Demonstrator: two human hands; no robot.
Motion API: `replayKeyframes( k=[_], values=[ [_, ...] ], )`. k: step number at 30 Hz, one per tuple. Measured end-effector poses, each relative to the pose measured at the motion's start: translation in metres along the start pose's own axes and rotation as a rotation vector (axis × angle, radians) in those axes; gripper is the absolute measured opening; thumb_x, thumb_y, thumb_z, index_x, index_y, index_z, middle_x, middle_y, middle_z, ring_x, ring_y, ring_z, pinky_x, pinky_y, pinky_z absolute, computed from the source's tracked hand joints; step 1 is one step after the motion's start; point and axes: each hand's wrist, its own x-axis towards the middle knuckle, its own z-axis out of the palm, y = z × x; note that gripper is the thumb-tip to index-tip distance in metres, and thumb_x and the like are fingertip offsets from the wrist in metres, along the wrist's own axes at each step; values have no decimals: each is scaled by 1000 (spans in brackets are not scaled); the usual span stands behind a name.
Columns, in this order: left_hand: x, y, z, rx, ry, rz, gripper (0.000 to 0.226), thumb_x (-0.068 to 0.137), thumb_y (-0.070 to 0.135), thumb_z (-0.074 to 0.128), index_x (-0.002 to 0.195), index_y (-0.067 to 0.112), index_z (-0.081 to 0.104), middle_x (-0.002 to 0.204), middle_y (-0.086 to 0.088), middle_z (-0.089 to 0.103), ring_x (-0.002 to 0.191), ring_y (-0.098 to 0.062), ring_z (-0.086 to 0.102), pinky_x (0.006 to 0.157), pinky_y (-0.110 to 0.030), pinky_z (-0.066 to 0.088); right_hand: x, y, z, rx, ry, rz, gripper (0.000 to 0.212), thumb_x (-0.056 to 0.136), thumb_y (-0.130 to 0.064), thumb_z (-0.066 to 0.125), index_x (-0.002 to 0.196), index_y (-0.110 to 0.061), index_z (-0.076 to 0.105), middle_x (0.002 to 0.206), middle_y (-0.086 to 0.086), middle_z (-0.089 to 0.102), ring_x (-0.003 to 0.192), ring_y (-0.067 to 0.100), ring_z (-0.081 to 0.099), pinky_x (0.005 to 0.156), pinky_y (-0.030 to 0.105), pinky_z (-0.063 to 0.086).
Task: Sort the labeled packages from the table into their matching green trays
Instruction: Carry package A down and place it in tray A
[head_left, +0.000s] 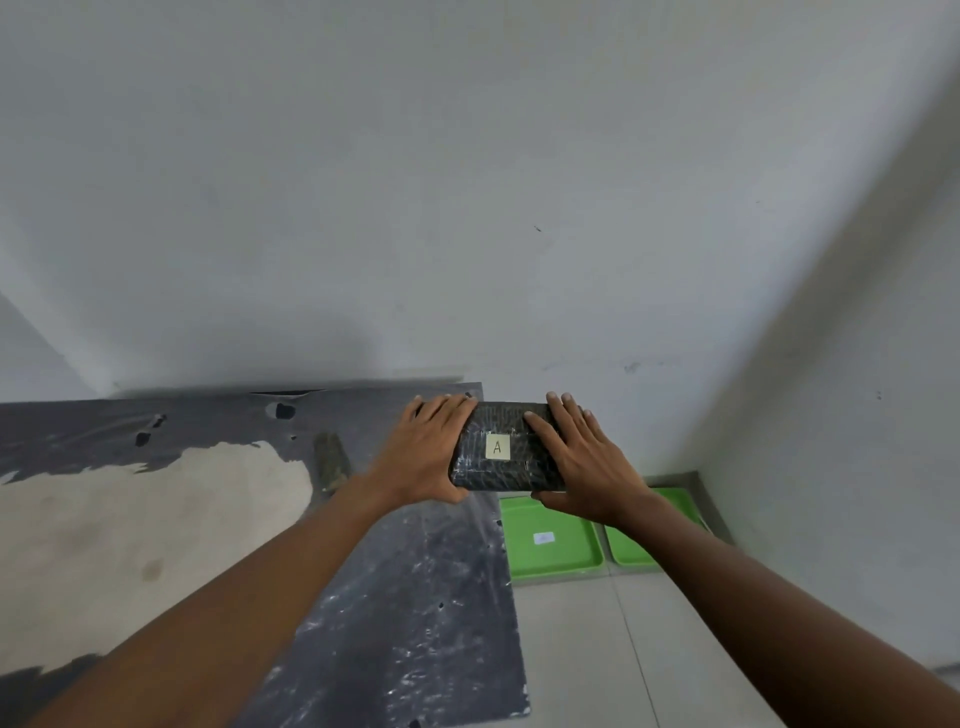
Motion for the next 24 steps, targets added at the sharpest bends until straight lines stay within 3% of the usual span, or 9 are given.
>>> replayKeyframes(
  k=[7,11,14,17,19,24],
  values=[
    [85,90,64,-28,-36,-97,123,53,67,75,151,9,30,149,-9,43,137,-28,42,119,-52,29,-32,131,26,108,-41,50,112,78,-75,57,155,-21,-3,164,15,-9,151,30,-9,125,48,7],
    [126,146,101,-53,-134,-206,127,54,64,78,154,9,21,153,-9,37,139,-28,37,120,-49,24,-63,205,48,285,-25,198,91,85,-69,52,152,-18,16,162,14,18,150,29,15,120,47,27],
    [143,179,126,-46,-198,-243,129,57,64,76,156,9,15,153,-9,34,139,-30,35,121,-52,25,-81,247,70,412,-35,232,72,91,-54,57,147,-18,29,153,8,39,138,26,42,102,42,47],
    [155,199,152,-53,-269,-257,128,59,63,76,156,10,12,150,-9,33,137,-29,34,120,-54,24,-87,271,99,478,-108,182,67,93,-48,57,147,-18,30,149,3,45,121,27,59,88,41,55],
    [162,204,172,-64,-319,-276,127,61,61,77,156,10,10,150,-10,31,138,-30,33,120,-55,23,-85,280,123,494,-137,180,69,93,-48,56,149,-19,28,151,3,43,119,27,60,86,40,56],
    [180,194,242,-108,-363,-305,128,63,57,80,156,10,6,149,-11,28,140,-31,30,123,-58,17,-69,297,197,552,-141,209,68,94,-46,55,151,-21,26,158,4,33,139,25,43,101,44,50]
  ],
)
